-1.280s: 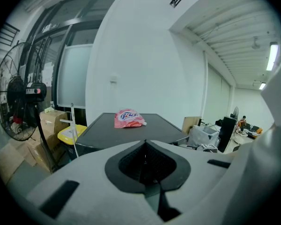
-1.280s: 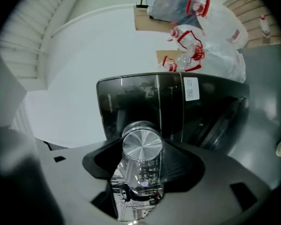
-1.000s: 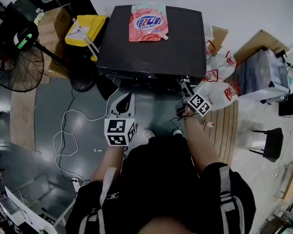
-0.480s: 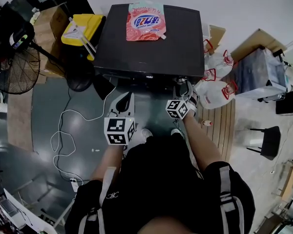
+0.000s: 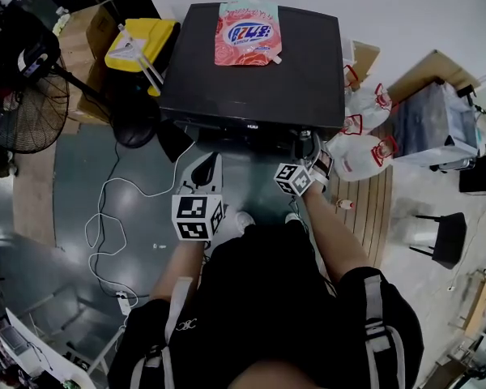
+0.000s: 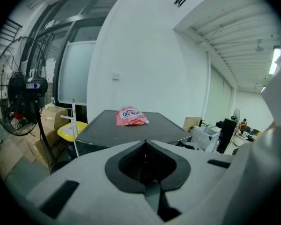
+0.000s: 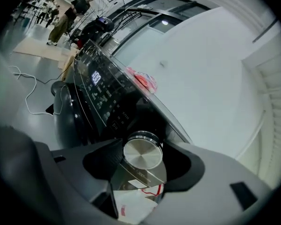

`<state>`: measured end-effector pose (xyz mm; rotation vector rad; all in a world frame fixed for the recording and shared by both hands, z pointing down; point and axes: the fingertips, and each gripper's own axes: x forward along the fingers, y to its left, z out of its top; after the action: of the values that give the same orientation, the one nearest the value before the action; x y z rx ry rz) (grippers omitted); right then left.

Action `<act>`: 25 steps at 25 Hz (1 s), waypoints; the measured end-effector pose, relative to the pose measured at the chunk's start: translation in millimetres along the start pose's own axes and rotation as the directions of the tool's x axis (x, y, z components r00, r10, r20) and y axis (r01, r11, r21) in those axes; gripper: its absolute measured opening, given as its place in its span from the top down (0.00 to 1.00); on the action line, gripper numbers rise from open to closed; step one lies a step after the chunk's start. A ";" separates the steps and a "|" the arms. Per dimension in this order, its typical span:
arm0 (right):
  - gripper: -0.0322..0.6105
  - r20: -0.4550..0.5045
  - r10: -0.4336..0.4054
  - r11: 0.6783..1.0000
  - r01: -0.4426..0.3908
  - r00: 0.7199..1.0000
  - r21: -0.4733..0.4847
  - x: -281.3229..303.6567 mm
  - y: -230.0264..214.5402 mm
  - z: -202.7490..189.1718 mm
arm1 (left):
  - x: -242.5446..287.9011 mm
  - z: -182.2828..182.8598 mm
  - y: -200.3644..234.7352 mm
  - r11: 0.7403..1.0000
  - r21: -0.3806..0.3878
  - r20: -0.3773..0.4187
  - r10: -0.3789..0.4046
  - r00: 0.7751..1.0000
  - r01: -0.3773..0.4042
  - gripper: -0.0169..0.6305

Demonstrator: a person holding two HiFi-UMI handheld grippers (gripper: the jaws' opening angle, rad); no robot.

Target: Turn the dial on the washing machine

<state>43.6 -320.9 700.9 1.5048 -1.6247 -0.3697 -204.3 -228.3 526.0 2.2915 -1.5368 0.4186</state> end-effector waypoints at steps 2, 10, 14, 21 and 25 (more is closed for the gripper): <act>0.54 -0.003 0.022 0.991 -0.021 1.000 0.132 -0.9 -2.7 -0.5 | -0.6 -0.4 -0.2 1.000 0.000 0.001 0.000 1.000 0.000 0.97; 0.54 0.004 0.099 0.884 -0.090 0.995 0.459 0.0 -13.2 -2.9 | -1.5 2.8 -4.8 1.000 0.007 0.008 -0.005 1.000 0.005 0.97; 0.54 0.009 0.116 0.841 -0.103 0.993 0.531 -0.3 -13.7 -3.7 | -3.4 2.8 -7.4 1.000 0.013 0.012 -0.011 1.000 0.011 0.97; 0.54 0.055 0.182 0.631 -0.159 0.982 0.759 2.6 -16.4 -14.1 | -6.1 3.8 -12.6 1.000 0.023 0.015 -0.015 1.000 0.015 0.97; 0.54 0.063 0.183 0.633 -0.166 0.981 0.756 2.8 -16.2 -13.3 | -7.6 1.7 -13.8 1.000 0.024 0.013 -0.015 1.000 0.015 0.97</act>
<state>64.5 -322.7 698.1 1.8996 -2.0144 0.5314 -194.2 -217.9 519.6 2.3272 -1.5274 0.4215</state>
